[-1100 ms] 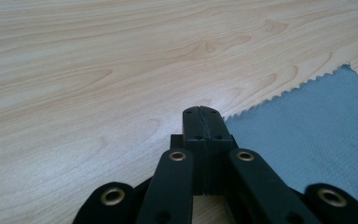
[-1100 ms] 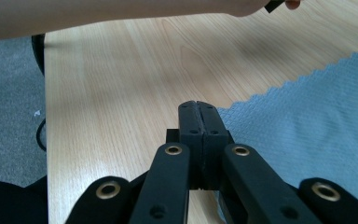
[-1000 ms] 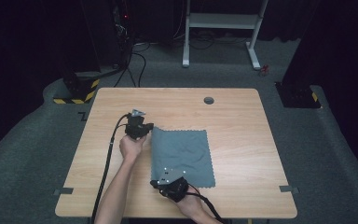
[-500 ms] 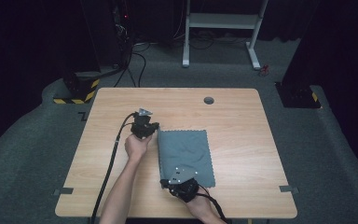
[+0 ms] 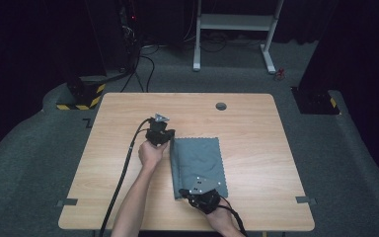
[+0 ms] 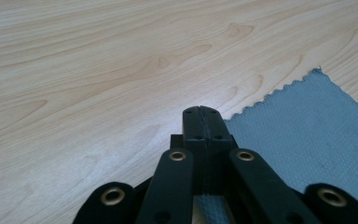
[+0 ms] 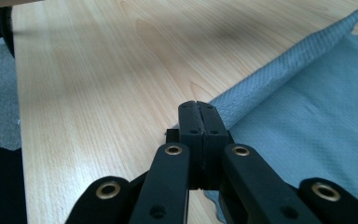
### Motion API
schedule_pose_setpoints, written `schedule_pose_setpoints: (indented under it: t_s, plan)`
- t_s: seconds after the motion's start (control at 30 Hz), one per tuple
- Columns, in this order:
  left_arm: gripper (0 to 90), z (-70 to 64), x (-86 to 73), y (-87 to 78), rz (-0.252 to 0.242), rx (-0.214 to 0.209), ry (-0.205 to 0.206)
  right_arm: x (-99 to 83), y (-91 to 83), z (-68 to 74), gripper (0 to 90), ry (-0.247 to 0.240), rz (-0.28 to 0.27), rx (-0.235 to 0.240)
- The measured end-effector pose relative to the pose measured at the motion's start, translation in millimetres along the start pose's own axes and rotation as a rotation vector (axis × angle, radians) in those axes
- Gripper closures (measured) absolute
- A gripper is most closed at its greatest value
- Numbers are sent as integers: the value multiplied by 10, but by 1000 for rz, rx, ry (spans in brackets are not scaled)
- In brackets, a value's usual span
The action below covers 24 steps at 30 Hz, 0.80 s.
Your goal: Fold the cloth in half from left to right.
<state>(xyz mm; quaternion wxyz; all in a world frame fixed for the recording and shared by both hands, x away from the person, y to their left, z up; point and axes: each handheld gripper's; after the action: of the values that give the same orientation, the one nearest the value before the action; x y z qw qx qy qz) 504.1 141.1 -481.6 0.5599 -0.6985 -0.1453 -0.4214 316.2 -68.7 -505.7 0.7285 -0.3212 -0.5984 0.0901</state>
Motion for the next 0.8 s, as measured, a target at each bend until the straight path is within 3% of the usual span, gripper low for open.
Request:
schedule_pose_setpoints:
  t_s: [0.37, 0.47, 0.67, 0.8]
  plan:
    - [900, -83, 27, 59, 4, -17, -5, -110, -120, -66, 900, 20, -2, -18]
    - [900, -108, 32, 67, 14, -14, 11, -130, -150, -77, 900, 14, -2, -25]
    - [900, -135, 46, 72, -1, -31, -2, -160, -218, -120, 900, 19, -4, -39]
    - [900, -183, 77, 87, -8, -32, 12, -191, -279, -138, 900, 23, -5, -49]
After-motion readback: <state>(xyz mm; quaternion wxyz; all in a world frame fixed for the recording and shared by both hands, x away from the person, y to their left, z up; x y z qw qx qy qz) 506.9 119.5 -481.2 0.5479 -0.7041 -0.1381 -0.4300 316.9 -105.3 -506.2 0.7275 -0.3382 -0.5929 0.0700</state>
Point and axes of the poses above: each handheld gripper's, and its own axes: y roughly forward along the jaws, x roughly out of its top, z roughly to its left, and after that the axes turned 7 degrees about x, right-handed
